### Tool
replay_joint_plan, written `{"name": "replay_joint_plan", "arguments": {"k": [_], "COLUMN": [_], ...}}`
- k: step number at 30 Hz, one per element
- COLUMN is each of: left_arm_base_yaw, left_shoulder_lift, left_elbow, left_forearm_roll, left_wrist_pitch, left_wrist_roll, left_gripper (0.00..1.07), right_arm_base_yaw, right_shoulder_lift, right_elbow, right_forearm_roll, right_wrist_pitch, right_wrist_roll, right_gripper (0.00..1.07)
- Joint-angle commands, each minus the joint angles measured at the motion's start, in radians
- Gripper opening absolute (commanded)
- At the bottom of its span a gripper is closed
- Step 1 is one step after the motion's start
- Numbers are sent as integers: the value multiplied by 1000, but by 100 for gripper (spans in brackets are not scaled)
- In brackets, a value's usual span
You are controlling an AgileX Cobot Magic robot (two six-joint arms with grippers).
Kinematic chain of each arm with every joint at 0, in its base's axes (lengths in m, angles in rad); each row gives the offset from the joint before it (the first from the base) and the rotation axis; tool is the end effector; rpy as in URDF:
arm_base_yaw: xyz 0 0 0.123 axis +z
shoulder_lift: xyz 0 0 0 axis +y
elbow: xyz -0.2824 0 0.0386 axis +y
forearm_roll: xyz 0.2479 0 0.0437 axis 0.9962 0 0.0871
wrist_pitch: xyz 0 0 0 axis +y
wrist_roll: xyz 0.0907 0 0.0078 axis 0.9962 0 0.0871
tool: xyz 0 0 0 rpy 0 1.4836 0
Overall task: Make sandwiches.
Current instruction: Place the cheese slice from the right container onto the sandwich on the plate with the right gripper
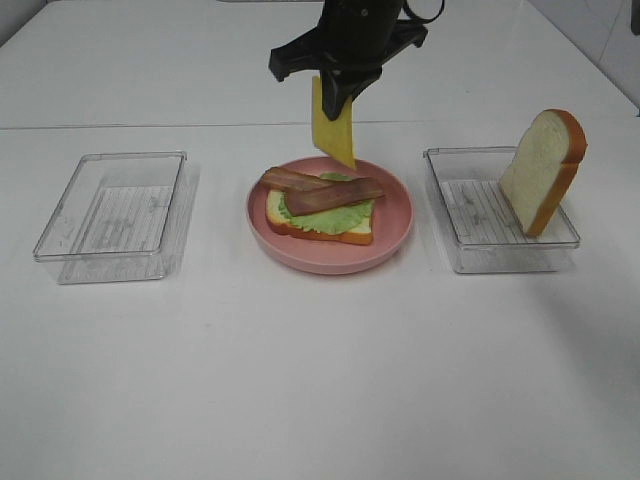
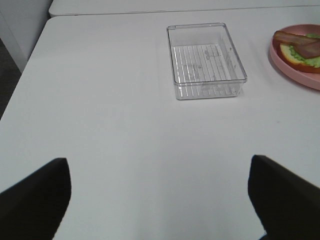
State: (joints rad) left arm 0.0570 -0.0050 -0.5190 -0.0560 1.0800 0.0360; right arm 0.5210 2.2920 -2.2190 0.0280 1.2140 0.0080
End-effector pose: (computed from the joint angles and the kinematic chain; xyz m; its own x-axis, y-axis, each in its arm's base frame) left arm -0.0085 -0.0050 0.2809 -0.4506 -0.0161 -0.8926 -0.0086 0.9999 -0.0137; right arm 0.4314 0.2503 0.2502 -0.8171 -0.4485 -0.3622 -0.4914 0.8704 0.0309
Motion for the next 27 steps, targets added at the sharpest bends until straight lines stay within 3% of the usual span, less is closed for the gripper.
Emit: {"name": "replay_joint_plan", "arguments": {"k": [1,15,27], "left_arm_base_yaw": [2,2,2], "left_shoulder_lift": [-9,-9,-9], "left_elbow": [1,1,1], "left_forearm_roll": [-7,-7,-7], "left_wrist_pitch": [-7,-7,-7], "left_wrist_roll": [0,0,0], "left_gripper": [88,88,88], "right_arm_base_yaw": [18,38,33], "right_shoulder_lift": [-10,-10,0], "right_elbow": [27,160,232], "right_forearm_roll": [21,147,134], "right_wrist_pitch": [0,-194,-313], "right_wrist_roll": [-8,-49,-50], "right_gripper": [0,0,0]}}
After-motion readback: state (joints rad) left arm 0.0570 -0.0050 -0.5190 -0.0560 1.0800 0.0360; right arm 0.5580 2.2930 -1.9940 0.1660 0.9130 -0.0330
